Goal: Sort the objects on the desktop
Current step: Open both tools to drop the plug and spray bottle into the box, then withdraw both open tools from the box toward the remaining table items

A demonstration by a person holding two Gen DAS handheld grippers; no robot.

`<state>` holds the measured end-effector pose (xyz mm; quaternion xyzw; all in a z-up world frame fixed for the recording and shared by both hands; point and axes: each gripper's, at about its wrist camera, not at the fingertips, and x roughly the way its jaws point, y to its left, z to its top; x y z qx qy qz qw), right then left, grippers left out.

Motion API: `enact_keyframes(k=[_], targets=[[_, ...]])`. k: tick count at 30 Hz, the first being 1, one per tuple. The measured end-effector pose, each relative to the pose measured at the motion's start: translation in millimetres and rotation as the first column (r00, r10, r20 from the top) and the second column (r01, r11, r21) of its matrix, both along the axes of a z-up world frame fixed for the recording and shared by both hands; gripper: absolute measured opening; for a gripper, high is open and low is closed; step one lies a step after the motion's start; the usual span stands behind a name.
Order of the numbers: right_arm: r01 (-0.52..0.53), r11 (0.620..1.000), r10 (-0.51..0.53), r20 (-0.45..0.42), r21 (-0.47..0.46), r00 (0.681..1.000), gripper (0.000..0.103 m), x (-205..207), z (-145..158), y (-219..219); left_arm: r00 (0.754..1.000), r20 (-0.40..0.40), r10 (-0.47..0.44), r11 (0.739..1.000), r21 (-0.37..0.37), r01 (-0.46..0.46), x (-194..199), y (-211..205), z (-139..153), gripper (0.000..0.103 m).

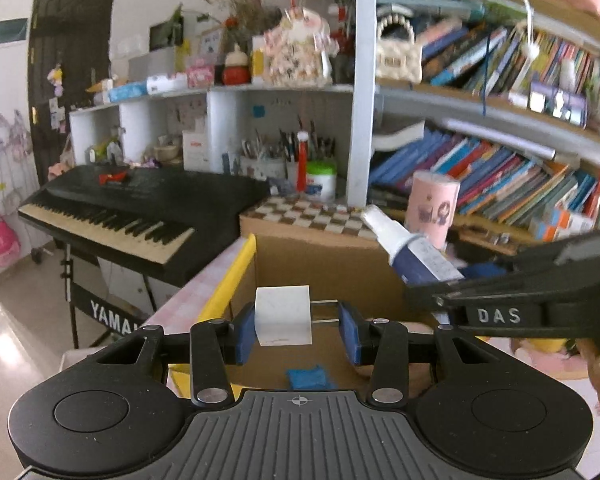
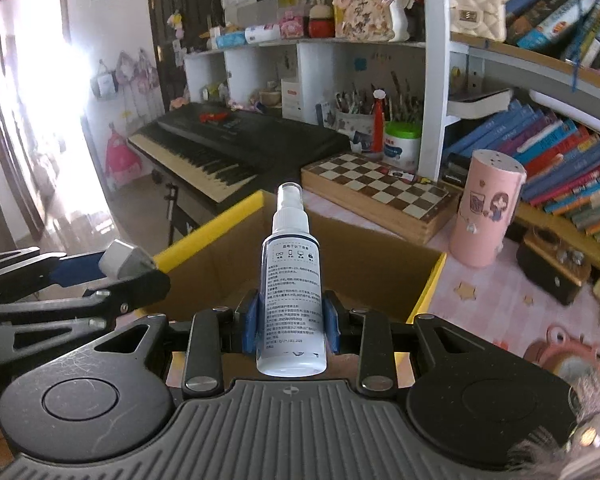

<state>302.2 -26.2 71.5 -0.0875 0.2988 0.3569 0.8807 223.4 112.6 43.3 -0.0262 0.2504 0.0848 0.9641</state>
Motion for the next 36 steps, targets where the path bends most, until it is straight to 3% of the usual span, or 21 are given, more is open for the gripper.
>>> enact_keyframes(k=[9, 14, 17, 21, 27, 36], targets=[[-0.136, 0.978, 0.129, -0.055, -0.161, 0.990, 0.030, 57, -33, 39, 0.995, -0.103, 0.010, 1.000, 0.019, -0.008, 34, -1, -27, 0.041], [-0.217, 0.944, 0.200, -0.095, -0.246, 0.975, 0.030, 72, -49, 62, 0.987, -0.164, 0.007, 1.000, 0.012, -0.006, 46, 0, -38, 0.041], [-0.239, 0.929, 0.205, -0.144, -0.282, 0.968, 0.030, 82, -60, 73, 0.977, -0.214, -0.011, 1.000, -0.007, 0.010, 52, 1, -46, 0.042], [-0.253, 0.912, 0.196, -0.198, -0.323, 0.960, 0.030, 94, -72, 82, 0.974, -0.224, -0.031, 0.999, 0.003, 0.032, 53, -2, -49, 0.041], [-0.240, 0.919, 0.184, -0.200, -0.311, 0.962, 0.031, 97, -75, 83, 0.974, -0.224, -0.039, 0.999, 0.011, 0.043, 54, -5, -52, 0.044], [-0.145, 0.970, 0.128, -0.099, -0.193, 0.987, 0.034, 75, -43, 50, 0.994, -0.109, -0.020, 1.000, 0.004, 0.020, 30, -4, -31, 0.051]])
